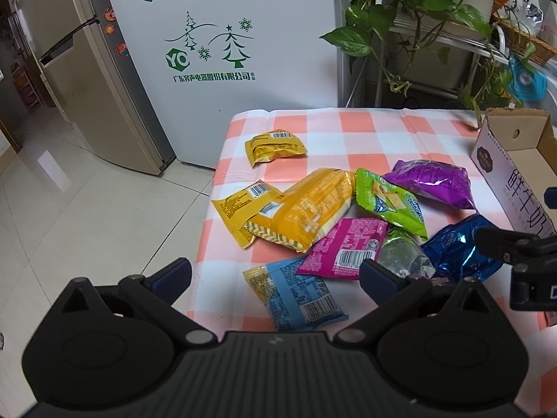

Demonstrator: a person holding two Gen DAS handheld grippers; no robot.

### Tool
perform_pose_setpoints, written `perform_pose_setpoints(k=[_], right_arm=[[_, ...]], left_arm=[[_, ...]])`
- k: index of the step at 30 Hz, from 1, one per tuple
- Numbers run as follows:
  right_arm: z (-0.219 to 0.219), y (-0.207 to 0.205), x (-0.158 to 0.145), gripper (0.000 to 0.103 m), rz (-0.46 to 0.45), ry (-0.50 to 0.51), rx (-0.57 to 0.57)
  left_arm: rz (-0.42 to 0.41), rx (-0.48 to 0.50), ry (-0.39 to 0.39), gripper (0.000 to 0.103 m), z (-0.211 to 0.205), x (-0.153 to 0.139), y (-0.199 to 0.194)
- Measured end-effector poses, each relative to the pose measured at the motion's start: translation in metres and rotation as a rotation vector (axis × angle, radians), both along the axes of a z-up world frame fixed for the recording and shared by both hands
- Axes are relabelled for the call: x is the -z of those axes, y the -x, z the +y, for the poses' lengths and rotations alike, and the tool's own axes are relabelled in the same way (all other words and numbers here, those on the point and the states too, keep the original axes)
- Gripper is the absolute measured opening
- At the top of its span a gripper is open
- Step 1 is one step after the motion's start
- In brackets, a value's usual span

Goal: Organize snacks

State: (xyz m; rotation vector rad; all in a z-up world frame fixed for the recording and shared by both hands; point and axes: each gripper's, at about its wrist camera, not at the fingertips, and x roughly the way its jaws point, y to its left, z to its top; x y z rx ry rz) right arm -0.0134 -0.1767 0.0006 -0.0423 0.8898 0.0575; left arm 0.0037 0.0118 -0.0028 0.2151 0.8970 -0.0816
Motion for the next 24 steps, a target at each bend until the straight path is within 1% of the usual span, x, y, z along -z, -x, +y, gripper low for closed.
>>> perform_pose_setpoints(k=[10,15,20,24], right_arm=[[0.001,0.014,0.005,0.103,0.036,-0.057,-0.079],[0.003,0.023,0.004,0.103,0.03,-0.053,-0.113],[0.003,0.02,0.001,0.103,0.021,-0.059,-0.082],[0.002,0.013,-0.001,0.103,0.015,-0.079,-0.028]], left_arm=[[0.025,-0.004,0.004,0.102,0.007,0.007,-0.003],[0.026,0.004,0.012,0.102,0.012,0.009,-0.002],[0.032,0.001,0.028,0.102,0.013,0.007,-0.006],[0.014,-0.004,0.038,0.102,0.018,0.003,-0.011]])
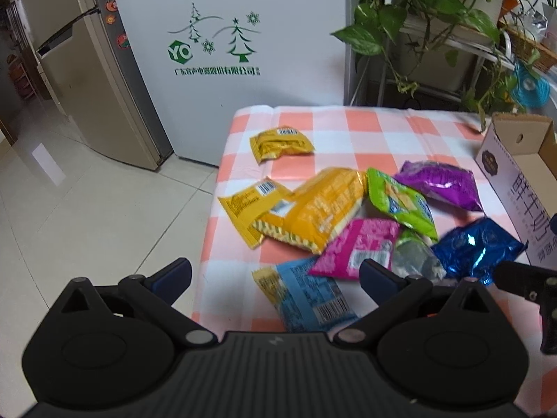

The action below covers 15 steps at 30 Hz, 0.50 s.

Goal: Organize snacks

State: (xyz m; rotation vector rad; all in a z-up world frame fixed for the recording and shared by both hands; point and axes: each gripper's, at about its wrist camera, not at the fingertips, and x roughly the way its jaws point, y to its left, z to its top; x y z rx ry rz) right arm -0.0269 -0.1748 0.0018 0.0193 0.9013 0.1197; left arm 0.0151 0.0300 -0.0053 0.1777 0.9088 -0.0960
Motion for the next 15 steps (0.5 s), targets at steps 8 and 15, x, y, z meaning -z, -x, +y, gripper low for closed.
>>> perform_pose_setpoints(k=[8,15], right_arm=[[0.003,-0.006,0.003,0.103,0.025,-0.005,0.025],[0.01,-0.01,0.003,0.103,0.029,0.016,0.031]], left_arm=[[0.026,-0.002,-0.005,0.102,-0.002,0.005,-0.008],[0.016,0.006,-0.029,0.102,-0.006,0.005,-0.005]])
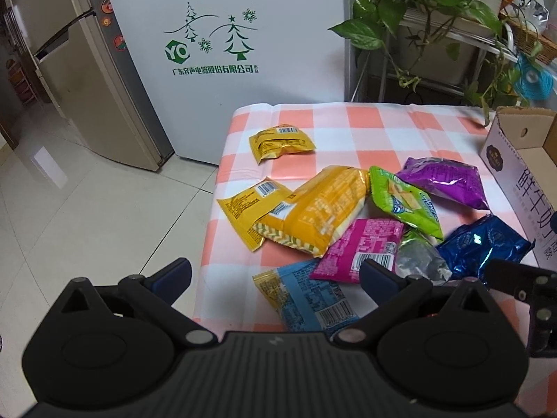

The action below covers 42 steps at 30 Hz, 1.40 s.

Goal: Organize snacks

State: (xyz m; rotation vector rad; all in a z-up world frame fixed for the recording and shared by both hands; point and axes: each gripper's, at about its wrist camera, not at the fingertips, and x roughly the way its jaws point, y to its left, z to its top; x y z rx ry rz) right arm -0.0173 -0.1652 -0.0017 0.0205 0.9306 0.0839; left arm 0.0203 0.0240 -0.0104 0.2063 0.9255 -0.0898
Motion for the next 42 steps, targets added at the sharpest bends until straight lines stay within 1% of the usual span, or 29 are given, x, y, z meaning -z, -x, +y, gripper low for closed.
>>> perform_pose_setpoints(k=[4,11,21,32,42], right_arm=[[0.0,-0.003,0.001,0.103,0.005,0.011,0.019],[0.001,-0.007,0.003,0.103,0.018,0.025,0.043],[0.007,-0.009,0.006,0.103,0.031,0.049,0.039],[0.014,-0.008,0.005,0.103,0.004,0.112,0.022],[0.015,-0.008,0.006,0.103,0.013,0.121,0.02]], left_arm=[[0.016,-0.001,-0.002,0.102,0.0,0.003,0.0],[0.02,0.022,-0.012,0.102,-0.006,0.007,0.005],[0.017,0.028,-0.025,0.102,-0.008,0.008,0.007],[0.007,0.028,-0.051,0.102,-0.011,0.01,0.008],[0.004,0.027,-0.066,0.101,-0.012,0.012,0.009]])
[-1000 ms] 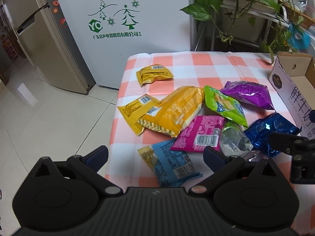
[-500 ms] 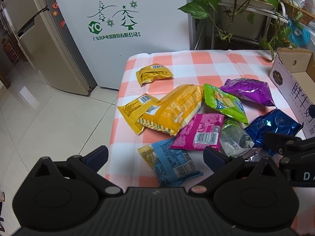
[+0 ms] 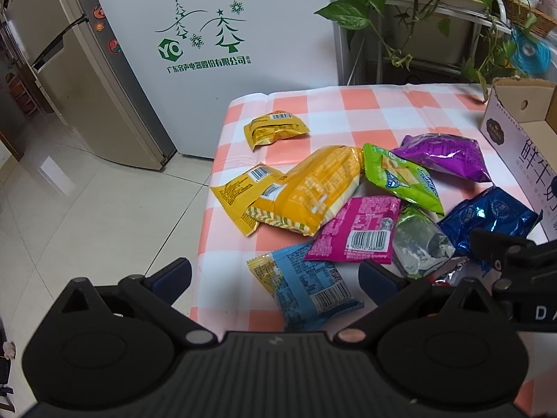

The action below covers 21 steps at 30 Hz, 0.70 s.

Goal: Organize snacks

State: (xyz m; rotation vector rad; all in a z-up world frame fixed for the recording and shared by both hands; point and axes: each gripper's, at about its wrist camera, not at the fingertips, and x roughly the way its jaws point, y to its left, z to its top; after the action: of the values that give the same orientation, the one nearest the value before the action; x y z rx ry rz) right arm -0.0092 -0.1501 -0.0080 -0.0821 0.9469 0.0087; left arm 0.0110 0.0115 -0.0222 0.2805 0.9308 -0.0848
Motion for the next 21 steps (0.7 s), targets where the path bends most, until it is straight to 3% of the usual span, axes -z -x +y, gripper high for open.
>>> perform_pose_setpoints(k=[11,17,21], right_arm=[[-0.001,0.001,0.0,0.103,0.0,0.011,-0.005],[-0.003,0.003,0.003,0.103,0.005,0.014,-0.018],[-0.01,0.007,0.005,0.103,-0.011,-0.011,-0.037]], left_arm=[[-0.009,0.015,-0.013,0.101,-0.003,0.001,0.002],[0.047,0.017,0.038,0.102,0.0,0.006,-0.001],[0.071,-0.038,0.113,0.102,0.013,0.006,-0.007]])
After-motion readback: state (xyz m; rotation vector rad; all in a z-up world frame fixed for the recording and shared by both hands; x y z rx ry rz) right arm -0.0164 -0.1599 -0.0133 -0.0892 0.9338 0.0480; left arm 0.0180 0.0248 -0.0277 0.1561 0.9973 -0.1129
